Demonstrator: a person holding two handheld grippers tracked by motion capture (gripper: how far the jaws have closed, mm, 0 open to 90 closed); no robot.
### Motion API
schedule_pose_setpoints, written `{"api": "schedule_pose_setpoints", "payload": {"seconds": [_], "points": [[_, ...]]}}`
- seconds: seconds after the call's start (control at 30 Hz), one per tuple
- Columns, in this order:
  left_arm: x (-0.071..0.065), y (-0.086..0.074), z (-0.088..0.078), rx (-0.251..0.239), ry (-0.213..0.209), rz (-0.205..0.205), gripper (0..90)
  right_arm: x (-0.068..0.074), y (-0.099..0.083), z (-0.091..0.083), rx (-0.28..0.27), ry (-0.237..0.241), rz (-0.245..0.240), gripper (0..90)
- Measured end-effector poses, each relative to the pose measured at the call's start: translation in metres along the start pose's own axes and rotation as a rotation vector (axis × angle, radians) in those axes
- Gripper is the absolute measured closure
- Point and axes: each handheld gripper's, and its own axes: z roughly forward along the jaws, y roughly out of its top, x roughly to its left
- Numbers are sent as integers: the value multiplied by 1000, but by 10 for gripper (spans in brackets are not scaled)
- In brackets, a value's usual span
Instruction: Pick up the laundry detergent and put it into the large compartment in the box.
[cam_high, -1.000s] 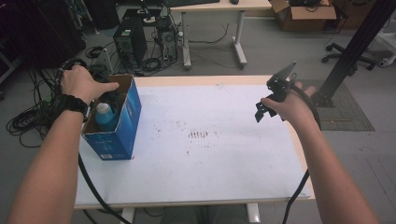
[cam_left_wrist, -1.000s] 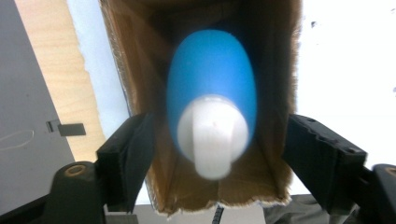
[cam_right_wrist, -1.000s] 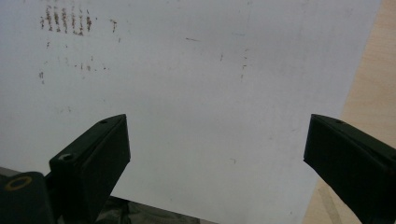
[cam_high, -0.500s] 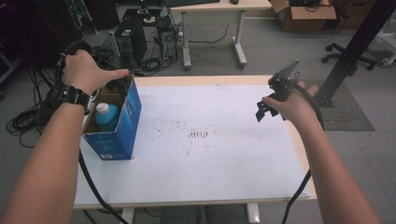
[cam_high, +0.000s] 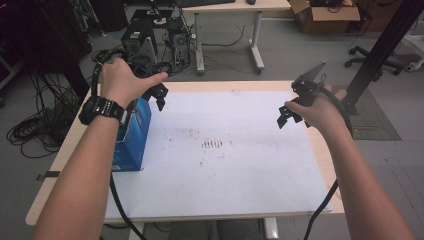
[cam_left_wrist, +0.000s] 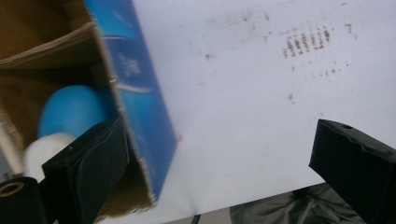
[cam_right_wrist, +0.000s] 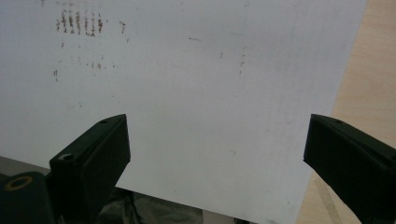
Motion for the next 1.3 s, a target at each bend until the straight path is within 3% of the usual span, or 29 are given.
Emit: {"api": "schedule_pose_setpoints", "payload": {"seconds": [0.27,0.47,0.87,1.3], "points": [[-31,2,21,16,5,48,48,1,1,4,6,8,-4,72],[-44,2,38,31,-30,73,48,2,0,8,10,12,-8,72],[-53,1,71,73,-43,75,49,0,-1,11,15,15,-4,72],[-53,1,74,75,-48,75,48,-2,-2,11,13,14,-1,72]]}}
